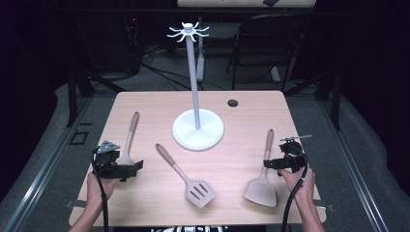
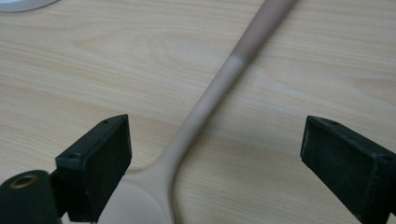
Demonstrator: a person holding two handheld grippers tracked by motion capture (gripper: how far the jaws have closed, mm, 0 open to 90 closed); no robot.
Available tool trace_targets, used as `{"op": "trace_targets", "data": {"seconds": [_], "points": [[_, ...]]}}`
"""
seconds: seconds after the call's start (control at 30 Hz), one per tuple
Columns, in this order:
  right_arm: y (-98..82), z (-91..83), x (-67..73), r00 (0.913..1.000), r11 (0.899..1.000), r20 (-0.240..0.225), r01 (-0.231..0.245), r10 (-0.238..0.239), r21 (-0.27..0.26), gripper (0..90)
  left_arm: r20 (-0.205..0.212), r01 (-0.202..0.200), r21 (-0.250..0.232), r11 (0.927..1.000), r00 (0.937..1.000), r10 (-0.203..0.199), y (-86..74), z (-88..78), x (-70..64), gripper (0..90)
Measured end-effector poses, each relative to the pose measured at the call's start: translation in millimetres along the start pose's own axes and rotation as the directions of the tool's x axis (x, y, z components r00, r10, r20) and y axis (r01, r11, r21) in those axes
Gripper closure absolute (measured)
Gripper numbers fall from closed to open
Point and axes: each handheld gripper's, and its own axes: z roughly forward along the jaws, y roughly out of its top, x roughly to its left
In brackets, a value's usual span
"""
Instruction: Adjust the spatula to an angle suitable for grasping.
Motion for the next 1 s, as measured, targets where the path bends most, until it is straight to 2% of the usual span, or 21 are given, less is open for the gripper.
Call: {"op": "trace_targets", "data": {"seconds": [0.13, 0.2, 0.23, 0.3, 0.4, 0.47, 0.6, 0.77, 0.87, 0.93, 1.0], "points": [[-0.3, 5.0, -1.0, 1.0, 1.0, 0.003, 0.003, -0.003, 0.013, 6.7, 0.006, 0.012, 0.021, 0.9997, 0.9999, -0.012, 0.5, 7.3, 1.1, 0.1], [-0.4, 7.0, -1.8, 1.0, 1.0, -0.004, 0.0, 0.0, 0.022, 8.9, 0.009, 0.02, 0.023, 0.9995, 0.9998, -0.02, 0.9, 10.3, 0.7, 0.1], [-0.3, 9.3, -2.3, 1.0, 0.999, -0.009, 0.003, -0.003, 0.034, 13.3, 0.008, 0.017, 0.024, 0.9996, 0.9998, -0.017, 1.3, 11.7, 0.0, 0.1], [-0.1, 11.2, -2.2, 0.9999, 0.999, -0.012, 0.003, -0.002, 0.039, 14.3, 0.006, 0.013, 0.03, 0.9995, 0.9999, -0.013, 2.4, 13.9, -2.2, 0.1], [0.6, 15.5, -1.2, 0.9999, 0.997, -0.016, 0.007, -0.005, 0.073, 18.1, 0.018, 0.015, 0.04, 0.9991, 0.9997, -0.015, 3.3, 18.5, -7.9, 0.1], [1.7, 17.4, 0.0, 0.9999, 0.997, -0.016, 0.005, -0.004, 0.08, 21.9, 0.014, -0.001, 0.051, 0.9987, 0.9999, 0.0, 3.2, 21.4, -12.0, 0.1], [4.1, 19.0, 3.2, 1.0, 0.996, -0.003, 0.005, -0.005, 0.085, 24.1, 0.008, 0.006, 0.057, 0.9984, 0.9999, -0.006, 4.6, 23.4, -13.3, 0.2], [10.6, 20.5, 7.7, 0.9994, 0.994, 0.027, -0.025, 0.022, 0.106, 30.1, 0.0, 0.018, 0.065, 0.9978, 0.9998, -0.018, 8.6, 25.3, -10.2, 0.2], [24.5, 25.5, 11.2, 0.9987, 0.989, 0.03, -0.045, 0.041, 0.142, 36.1, 0.006, 0.035, 0.069, 0.997, 0.9994, -0.035, 13.1, 28.2, -7.7, 0.4], [30.2, 26.9, 9.9, 0.997, 0.986, 0.006, -0.077, 0.077, 0.145, 38.2, 0.002, 0.04, 0.068, 0.9969, 0.9992, -0.041, 17.2, 31.2, -8.0, 0.5], [31.6, 27.4, 9.4, 0.9963, 0.984, 0.008, -0.086, 0.086, 0.155, 39.0, 0.002, 0.035, 0.073, 0.9967, 0.9994, -0.035, 19.5, 34.9, -10.2, 0.5]]}}
